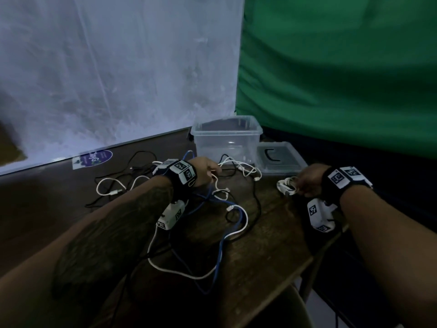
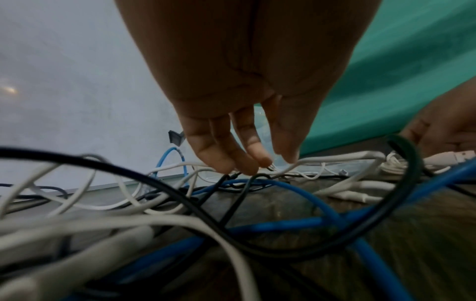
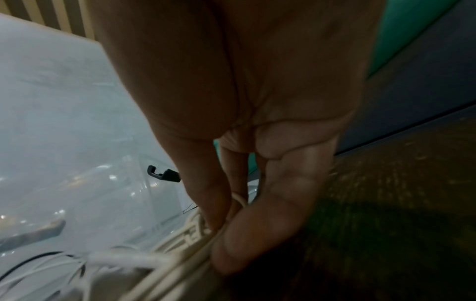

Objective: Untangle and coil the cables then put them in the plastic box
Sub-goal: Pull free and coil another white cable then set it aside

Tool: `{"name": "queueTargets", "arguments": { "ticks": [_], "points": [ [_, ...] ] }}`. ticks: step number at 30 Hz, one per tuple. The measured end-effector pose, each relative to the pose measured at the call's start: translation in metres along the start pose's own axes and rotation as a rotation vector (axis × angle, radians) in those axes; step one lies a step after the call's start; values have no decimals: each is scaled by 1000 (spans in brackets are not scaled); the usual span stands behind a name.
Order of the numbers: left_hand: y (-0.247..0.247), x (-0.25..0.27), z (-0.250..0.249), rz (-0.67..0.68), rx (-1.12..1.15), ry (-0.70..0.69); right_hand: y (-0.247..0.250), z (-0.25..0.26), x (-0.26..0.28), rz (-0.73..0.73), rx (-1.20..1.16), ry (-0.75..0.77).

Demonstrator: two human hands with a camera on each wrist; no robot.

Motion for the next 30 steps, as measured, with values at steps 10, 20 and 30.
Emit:
{"name": "queueTargets", "arguments": {
  "ticks": [10, 20, 30],
  "points": [
    [3, 9, -4, -116, 246, -16, 17, 96, 42, -302, 430, 383],
    [137, 56, -21, -462, 649, -205, -73, 257, 123, -71, 47, 1042],
    [185, 104, 14, -391, 597, -192, -61, 303, 148, 34, -142, 1129]
  ]
}}
Point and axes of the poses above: each hand's wrist, its own x-axis away from the middle knuckle, its own y-axis out of the back of the hand, z = x × y, the point moved 9 cm from there along -x, towards the middle knuckle, and after that the axes turned 2 degrees about x, right-handed, at the moved point
